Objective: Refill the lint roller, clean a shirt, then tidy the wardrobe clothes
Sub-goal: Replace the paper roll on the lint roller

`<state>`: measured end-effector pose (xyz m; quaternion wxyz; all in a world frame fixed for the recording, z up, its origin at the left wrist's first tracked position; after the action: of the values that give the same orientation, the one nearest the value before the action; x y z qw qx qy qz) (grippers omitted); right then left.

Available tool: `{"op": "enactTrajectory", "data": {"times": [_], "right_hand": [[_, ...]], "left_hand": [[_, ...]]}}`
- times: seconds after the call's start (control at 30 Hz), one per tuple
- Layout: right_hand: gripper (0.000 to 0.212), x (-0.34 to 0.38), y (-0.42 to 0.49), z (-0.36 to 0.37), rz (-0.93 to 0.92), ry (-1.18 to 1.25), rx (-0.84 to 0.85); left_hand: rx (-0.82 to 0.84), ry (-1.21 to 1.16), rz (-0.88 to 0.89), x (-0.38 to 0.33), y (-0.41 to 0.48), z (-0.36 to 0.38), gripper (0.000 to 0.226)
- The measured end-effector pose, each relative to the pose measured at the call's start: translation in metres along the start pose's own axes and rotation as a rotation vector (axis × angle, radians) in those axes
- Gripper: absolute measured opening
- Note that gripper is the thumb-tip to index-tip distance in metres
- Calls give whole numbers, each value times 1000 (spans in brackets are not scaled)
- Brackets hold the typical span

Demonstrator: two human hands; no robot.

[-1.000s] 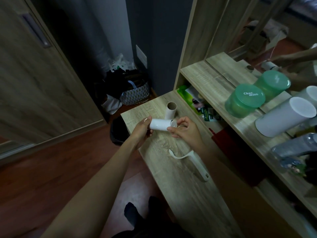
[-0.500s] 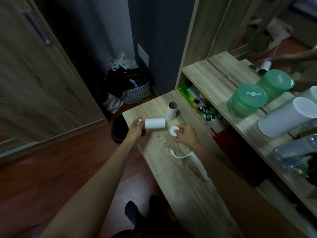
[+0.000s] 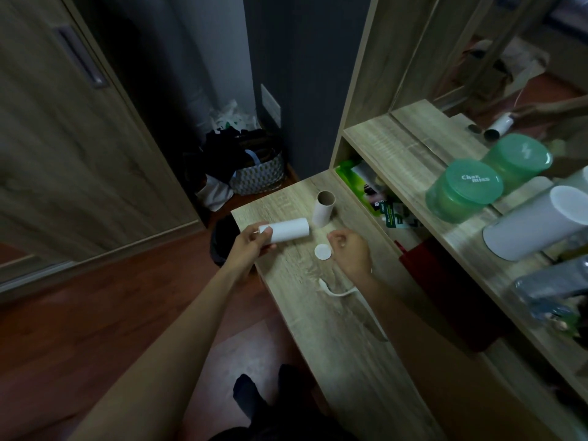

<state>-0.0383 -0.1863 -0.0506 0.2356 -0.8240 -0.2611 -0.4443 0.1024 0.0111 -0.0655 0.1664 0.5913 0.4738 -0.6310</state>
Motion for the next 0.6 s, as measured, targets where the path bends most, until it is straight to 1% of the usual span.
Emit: {"op": "enactTrajectory", "data": {"times": [0.03,0.07,0.13,0.2,0.27,0.4,0.47,0.6], "right_hand": [[21,6,-3,-2,11,86,-9],[20,10,-6,0,61,204,18],[16,14,-11,10,180,431,120],[17,17,-16,16,254,559,169],[24,17,-20,18,289,663,177],[33,15,-26,15,328,817,144],[36,16,-26,11,316,842,121],[31,16,-23,1,307,857,84]], "left_hand": [[19,-7,9,-2,-2,2,35],[37,-7,20,-5,-4,5,34],[71,11,45,-9,-6,11,33],[105,30,67,-13,-6,18,33],[137,26,85,-18,-9,26,36],[182,-9,96,-25,-15,37,41],[189,11,100,-26,-16,39,41],[168,-35,67,-25,-17,37,34]]}}
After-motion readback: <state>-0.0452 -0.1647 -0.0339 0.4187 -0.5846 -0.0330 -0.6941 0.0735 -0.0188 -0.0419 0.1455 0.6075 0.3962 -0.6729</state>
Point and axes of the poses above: each hand's wrist, its own y-axis towards the middle knuckle, its own z-axis out of the palm, x = y × z, the point moved 9 cm from there along y, towards the middle knuckle, and after that the axes turned 9 degrees about y, right-handed, at the moved point
